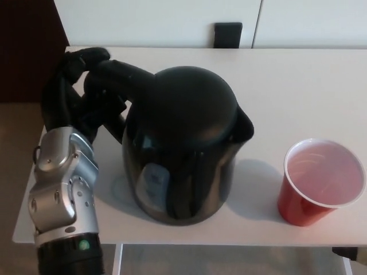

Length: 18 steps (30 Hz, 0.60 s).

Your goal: The robot walk towards a table in front and uses its left hand to pick up the pot from the base and pour water to the cup on the right hand side

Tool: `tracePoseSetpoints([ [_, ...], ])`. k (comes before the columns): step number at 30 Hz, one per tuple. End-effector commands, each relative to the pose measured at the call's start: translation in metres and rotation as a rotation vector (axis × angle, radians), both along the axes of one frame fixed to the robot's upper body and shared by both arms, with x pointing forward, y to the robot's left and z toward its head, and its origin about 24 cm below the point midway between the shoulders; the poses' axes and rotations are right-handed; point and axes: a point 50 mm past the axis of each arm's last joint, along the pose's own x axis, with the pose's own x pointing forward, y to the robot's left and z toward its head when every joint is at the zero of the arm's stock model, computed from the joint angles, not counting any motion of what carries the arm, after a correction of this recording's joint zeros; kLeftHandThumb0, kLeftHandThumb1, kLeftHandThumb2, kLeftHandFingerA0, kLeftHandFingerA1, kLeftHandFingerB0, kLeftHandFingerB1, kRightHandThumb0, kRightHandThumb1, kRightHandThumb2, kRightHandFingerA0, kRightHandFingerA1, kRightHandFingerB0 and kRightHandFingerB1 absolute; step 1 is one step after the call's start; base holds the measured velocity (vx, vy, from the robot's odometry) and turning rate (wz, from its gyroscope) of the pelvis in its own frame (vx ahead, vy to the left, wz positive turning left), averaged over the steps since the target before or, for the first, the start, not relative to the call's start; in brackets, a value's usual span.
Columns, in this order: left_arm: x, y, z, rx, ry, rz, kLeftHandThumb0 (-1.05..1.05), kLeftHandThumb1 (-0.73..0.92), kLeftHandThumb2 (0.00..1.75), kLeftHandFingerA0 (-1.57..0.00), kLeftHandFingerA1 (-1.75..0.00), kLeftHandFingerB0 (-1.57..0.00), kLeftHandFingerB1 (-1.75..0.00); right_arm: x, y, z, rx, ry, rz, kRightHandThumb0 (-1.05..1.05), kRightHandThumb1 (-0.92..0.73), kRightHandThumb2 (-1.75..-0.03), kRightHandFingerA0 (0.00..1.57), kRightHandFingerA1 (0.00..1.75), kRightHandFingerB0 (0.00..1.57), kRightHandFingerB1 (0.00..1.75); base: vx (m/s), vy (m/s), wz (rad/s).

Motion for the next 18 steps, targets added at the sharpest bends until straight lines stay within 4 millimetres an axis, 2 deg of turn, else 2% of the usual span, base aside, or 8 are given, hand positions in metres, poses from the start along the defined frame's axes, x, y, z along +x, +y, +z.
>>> tracePoseSetpoints([
  [1,-0.008,-0.01,-0.007,-0.005,-0.015,-0.308,-0.51,0.37,0.74,0.0,-0.17,-0.01,-0.22,0.006,-0.004,0.008,-0.022,-0.035,0.025,-0.22,-0.67,-0.73,0.52,0.75,0.4,0.6,0.0,0.0,0.0],
  [2,-0.008,-0.01,-0.005,0.028,-0.022,-0.336,-0.51,0.37,0.74,0.0,-0.17,-0.01,-0.22,0.006,-0.005,0.008,-0.024,-0.034,0.027,-0.22,-0.67,-0.73,0.52,0.75,0.4,0.6,0.0,0.0,0.0],
  [3,-0.007,-0.009,-0.001,0.072,-0.042,-0.366,-0.62,0.4,0.71,0.0,0.0,0.0,-0.05,0.006,-0.005,0.008,-0.022,-0.034,0.029,-0.23,-0.67,-0.74,0.51,0.74,0.38,0.59,0.0,0.0,0.0],
  [11,-0.006,0.0,0.009,0.17,-0.038,-0.425,-0.52,0.34,0.67,0.0,-0.07,0.0,-0.07,0.011,-0.004,0.011,-0.036,-0.042,0.036,-0.24,-0.67,-0.71,0.52,0.73,0.4,0.61,0.0,0.0,0.0],
  [18,-0.008,0.01,0.007,0.195,-0.028,-0.428,-0.51,0.34,0.68,0.0,-0.08,0.0,-0.08,0.012,0.0,0.01,-0.023,-0.044,0.032,-0.24,-0.65,-0.72,0.53,0.76,0.41,0.62,0.0,0.0,0.0],
])
